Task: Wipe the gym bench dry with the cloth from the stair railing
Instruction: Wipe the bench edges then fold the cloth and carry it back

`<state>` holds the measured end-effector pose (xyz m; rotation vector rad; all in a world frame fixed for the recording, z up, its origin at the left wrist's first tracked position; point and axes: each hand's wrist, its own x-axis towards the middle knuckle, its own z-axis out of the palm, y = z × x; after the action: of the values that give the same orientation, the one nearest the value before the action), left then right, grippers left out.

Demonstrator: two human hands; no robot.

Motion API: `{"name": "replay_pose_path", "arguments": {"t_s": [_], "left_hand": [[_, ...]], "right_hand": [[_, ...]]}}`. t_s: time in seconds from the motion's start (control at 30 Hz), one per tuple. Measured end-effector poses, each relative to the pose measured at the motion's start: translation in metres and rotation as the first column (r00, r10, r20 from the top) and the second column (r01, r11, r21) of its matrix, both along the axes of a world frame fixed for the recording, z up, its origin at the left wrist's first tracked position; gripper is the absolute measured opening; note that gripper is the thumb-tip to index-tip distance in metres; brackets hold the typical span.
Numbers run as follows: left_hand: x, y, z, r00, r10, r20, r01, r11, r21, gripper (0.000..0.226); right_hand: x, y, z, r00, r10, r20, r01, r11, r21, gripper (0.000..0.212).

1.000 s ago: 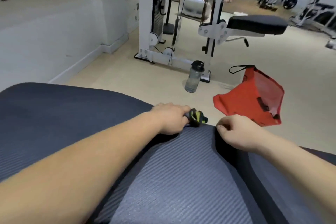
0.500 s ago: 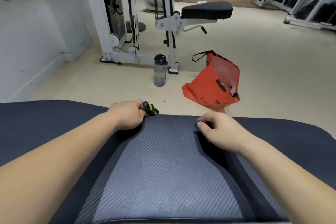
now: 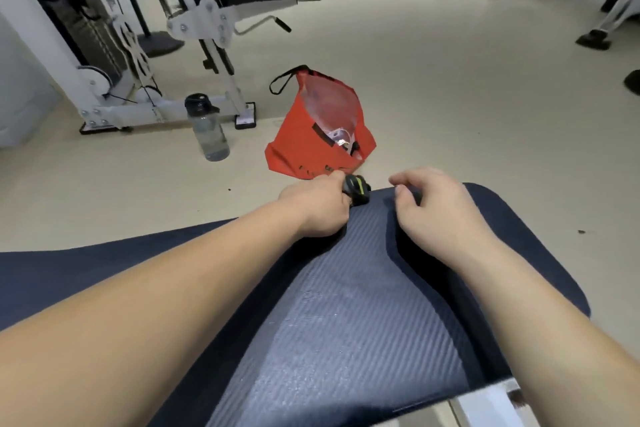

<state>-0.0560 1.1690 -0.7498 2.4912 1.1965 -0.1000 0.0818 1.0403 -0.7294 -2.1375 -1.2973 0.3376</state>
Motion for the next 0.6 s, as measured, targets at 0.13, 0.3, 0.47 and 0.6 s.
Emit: {"name": "replay_pose_path", "arguments": {"t_s": [0.13, 0.3, 0.47, 0.6], "left_hand": [[0.074, -0.007, 0.0, 0.996, -0.092, -0.003, 0.092, 0.996, -0.01, 0.031], [0.163, -0.028, 0.003, 0.975, -0.222, 0.005, 0.222, 0.975, -0.008, 0.029], [0.221, -0.074, 0.005, 0.901, -0.424, -0.094, 0.428, 0.903, 0.034, 0.044], [0.228, -0.13, 0.009, 0.78, -0.6, -0.176, 0.613, 0.789, 0.027, 0.045]], "right_hand": [[0.056, -0.023, -0.015, 0.97, -0.232, -0.077, 0.23, 0.973, -0.034, 0.032], [0.104, -0.043, -0.027, 0.917, -0.369, -0.149, 0.378, 0.925, 0.034, 0.03], [0.14, -0.063, -0.028, 0.867, -0.455, -0.203, 0.471, 0.882, 0.035, 0.03], [0.161, -0.089, -0.026, 0.804, -0.544, -0.241, 0.552, 0.833, -0.038, 0.039]]}}
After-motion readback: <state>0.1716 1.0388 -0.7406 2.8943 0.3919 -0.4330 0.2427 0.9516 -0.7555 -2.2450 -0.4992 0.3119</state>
